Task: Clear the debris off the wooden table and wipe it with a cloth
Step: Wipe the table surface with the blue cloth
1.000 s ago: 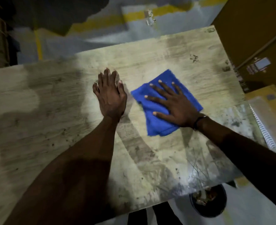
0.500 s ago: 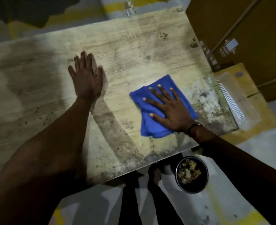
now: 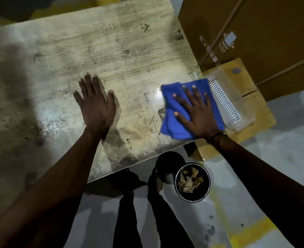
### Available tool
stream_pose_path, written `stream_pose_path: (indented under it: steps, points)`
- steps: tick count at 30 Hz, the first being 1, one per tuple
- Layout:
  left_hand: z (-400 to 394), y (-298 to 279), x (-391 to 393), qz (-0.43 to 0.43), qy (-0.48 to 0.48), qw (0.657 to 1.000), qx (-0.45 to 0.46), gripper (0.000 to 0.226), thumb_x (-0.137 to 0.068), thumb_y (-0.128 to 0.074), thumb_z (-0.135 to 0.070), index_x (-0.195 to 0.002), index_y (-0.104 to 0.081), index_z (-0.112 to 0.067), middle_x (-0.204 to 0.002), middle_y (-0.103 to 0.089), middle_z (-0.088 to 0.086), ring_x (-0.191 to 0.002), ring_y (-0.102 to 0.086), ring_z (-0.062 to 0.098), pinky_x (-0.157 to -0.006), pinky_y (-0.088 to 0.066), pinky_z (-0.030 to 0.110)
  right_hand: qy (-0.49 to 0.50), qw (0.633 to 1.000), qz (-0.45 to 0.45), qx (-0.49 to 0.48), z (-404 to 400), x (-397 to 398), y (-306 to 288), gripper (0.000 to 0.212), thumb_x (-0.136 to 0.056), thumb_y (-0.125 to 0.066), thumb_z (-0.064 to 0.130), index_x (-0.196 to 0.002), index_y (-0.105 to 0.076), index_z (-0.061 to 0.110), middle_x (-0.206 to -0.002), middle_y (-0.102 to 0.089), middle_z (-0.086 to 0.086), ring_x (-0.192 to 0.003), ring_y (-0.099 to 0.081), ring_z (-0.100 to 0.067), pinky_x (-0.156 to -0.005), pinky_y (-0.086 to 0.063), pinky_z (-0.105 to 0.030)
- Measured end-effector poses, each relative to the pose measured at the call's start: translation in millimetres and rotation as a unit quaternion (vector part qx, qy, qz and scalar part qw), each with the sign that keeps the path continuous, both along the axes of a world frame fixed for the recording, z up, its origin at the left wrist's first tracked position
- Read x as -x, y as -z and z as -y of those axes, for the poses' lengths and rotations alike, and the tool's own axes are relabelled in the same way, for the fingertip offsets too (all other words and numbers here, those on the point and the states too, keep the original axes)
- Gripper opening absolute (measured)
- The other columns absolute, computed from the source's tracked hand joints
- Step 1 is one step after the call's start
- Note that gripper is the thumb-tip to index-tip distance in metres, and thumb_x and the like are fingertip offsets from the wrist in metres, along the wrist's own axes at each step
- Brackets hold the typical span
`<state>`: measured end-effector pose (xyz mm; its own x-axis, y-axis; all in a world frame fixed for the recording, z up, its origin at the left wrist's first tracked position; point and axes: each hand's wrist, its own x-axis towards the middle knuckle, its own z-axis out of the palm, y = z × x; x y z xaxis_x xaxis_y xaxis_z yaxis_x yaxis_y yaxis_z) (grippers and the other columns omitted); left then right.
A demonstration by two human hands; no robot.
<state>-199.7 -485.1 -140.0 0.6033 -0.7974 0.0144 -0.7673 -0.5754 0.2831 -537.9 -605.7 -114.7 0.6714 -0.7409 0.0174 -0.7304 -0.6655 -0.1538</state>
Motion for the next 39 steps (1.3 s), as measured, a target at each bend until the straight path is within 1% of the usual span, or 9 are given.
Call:
stream_pose_path:
  steps: [5, 12, 18, 23, 26, 29, 32, 34, 39]
  points:
    - [21.1, 0.1, 11.0, -0.017, -0.022, 1.0, -0.001, 0.075, -0.109, -0.023, -0.057, -0.169, -0.011, -0.013, -0.177, -0.003, 0.013, -0.163, 0.0, 0.037, -0.126, 0.0, 0.065, 0.2, 0.979, -0.003, 0.027, -17.4, -40.4, 7.1, 0.068, -0.105, -0.03, 0.068, -0.167, -0.02, 0.04, -0.177, -0.012, -0.005, -0.163, -0.011, -0.038, -0.126, -0.009, -0.064]
    - [69.4, -2.3, -10.5, -0.011, 0.002, 1.0, 0.012, 0.07, -0.107, -0.029, -0.055, -0.167, -0.023, -0.021, -0.176, -0.014, 0.011, -0.162, -0.009, 0.037, -0.125, -0.006, 0.066, -0.209, 0.978, 0.012, 0.003, 24.9, -58.3, 10.0, 0.066, -0.105, -0.038, 0.07, -0.164, -0.026, 0.045, -0.178, -0.008, 0.006, -0.165, 0.001, -0.024, -0.129, -0.007, -0.06]
    - [68.9, -5.4, -7.4, 0.019, -0.01, 0.999, 0.031, 0.064, -0.108, -0.033, -0.053, -0.164, -0.031, -0.021, -0.174, -0.022, 0.01, -0.161, -0.017, 0.036, -0.124, -0.013, 0.066, 0.111, 0.993, 0.04, 0.028, 39.5, -94.2, 18.3, 0.069, -0.103, -0.034, 0.069, -0.166, -0.026, 0.039, -0.177, -0.012, -0.004, -0.163, -0.007, -0.036, -0.127, -0.006, -0.064]
    - [66.6, -1.6, -10.2, 0.04, -0.008, 0.997, 0.068, 0.055, -0.108, -0.04, -0.043, -0.158, -0.041, -0.022, -0.168, -0.036, 0.009, -0.154, -0.032, 0.037, -0.118, -0.026, 0.061, -0.257, 0.966, 0.03, 0.002, 38.8, -123.7, 15.9, 0.071, -0.103, -0.037, 0.072, -0.165, -0.026, 0.041, -0.178, -0.01, 0.002, -0.165, -0.002, -0.028, -0.128, -0.007, -0.06]
    - [72.6, -4.5, -19.0, 0.096, -0.018, 0.991, 0.093, 0.045, -0.104, -0.045, -0.042, -0.144, -0.055, -0.023, -0.151, -0.053, 0.008, -0.131, -0.051, 0.038, -0.101, -0.038, 0.051, -0.343, 0.939, 0.011, -0.011, 89.5, -124.0, 12.6, 0.066, -0.105, -0.037, 0.07, -0.165, -0.024, 0.044, -0.177, -0.008, 0.008, -0.165, 0.0, -0.023, -0.131, -0.002, -0.055]
    - [88.9, -8.8, -35.8, 0.094, -0.018, 0.99, 0.105, 0.04, -0.099, -0.049, -0.04, -0.131, -0.058, -0.017, -0.134, -0.054, 0.015, -0.116, -0.051, 0.04, -0.092, -0.039, 0.05, -0.212, 0.976, 0.039, -0.017, 144.7, -124.8, 13.5, 0.066, -0.104, -0.031, 0.07, -0.164, -0.027, 0.044, -0.177, -0.012, 0.007, -0.165, -0.004, -0.025, -0.128, -0.007, -0.063]
    - [109.4, -4.8, -52.7, 0.084, -0.022, 0.989, 0.122, 0.039, -0.099, -0.052, -0.036, -0.129, -0.056, -0.011, -0.135, -0.052, 0.02, -0.12, -0.05, 0.042, -0.097, -0.039, 0.052, 0.003, 0.999, 0.032, -0.018, 166.5, -147.5, 15.9, 0.075, -0.098, -0.02, 0.075, -0.165, -0.028, 0.041, -0.177, -0.013, 0.002, -0.164, -0.008, -0.033, -0.126, -0.008, -0.068]
    - [129.1, -2.3, -64.0, 0.069, 0.0, 0.988, 0.138, 0.039, -0.099, -0.052, -0.034, -0.131, -0.055, -0.011, -0.141, -0.051, 0.02, -0.127, -0.049, 0.041, -0.104, -0.037, 0.052, 0.042, 0.999, 0.024, -0.008, 160.0, -171.1, 18.5, 0.076, -0.098, -0.021, 0.074, -0.166, -0.027, 0.038, -0.177, -0.012, -0.003, -0.163, -0.008, -0.038, -0.126, -0.005, -0.069]
    - [177.2, -2.3, -95.3, 0.023, -0.014, 0.995, 0.094, 0.051, -0.099, -0.047, -0.039, -0.145, -0.047, -0.015, -0.163, -0.038, 0.014, -0.152, -0.032, 0.037, -0.121, -0.024, 0.06, -0.22, 0.975, 0.033, -0.008, 182.7, -170.2, 20.4, 0.064, -0.106, -0.035, 0.069, -0.164, -0.026, 0.044, -0.177, -0.011, 0.006, -0.165, -0.002, -0.023, -0.13, -0.003, -0.059]
